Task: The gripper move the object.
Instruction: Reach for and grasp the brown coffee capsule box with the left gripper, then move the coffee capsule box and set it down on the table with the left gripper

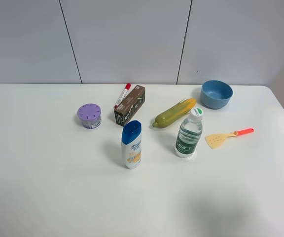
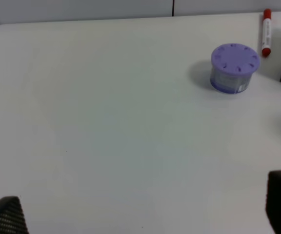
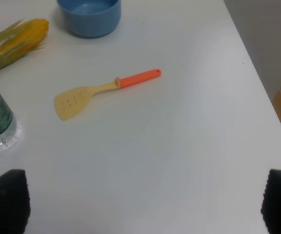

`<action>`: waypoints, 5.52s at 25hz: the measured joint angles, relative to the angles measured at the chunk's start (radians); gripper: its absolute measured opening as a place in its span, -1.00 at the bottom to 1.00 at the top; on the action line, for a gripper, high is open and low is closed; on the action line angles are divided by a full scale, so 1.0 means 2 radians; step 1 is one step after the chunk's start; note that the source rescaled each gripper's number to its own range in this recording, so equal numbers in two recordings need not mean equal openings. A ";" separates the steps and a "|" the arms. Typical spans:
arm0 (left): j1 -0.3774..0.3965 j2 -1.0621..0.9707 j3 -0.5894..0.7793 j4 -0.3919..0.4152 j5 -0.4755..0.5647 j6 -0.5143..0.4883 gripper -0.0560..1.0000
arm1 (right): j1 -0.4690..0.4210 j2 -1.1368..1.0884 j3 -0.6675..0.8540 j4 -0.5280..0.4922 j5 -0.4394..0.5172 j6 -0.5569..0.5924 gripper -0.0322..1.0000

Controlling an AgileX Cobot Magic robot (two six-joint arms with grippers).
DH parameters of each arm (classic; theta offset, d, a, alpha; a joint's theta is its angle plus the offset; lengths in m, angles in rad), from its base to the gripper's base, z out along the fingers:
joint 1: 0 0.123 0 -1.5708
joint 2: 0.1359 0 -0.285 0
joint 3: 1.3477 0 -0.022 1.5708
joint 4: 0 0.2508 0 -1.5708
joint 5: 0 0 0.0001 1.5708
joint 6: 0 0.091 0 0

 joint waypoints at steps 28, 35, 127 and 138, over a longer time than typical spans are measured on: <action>0.000 0.012 -0.020 -0.003 0.002 0.004 1.00 | 0.000 0.000 0.000 0.000 0.000 0.000 1.00; 0.000 0.196 -0.122 -0.029 -0.003 0.004 1.00 | 0.000 0.000 0.000 0.000 0.000 0.000 1.00; -0.313 1.080 -0.650 0.016 -0.209 0.067 -0.85 | 0.000 0.000 0.000 0.000 0.000 0.000 1.00; -0.270 0.906 -0.606 0.099 -0.047 -0.135 -0.85 | 0.000 0.000 0.000 0.000 0.000 0.000 1.00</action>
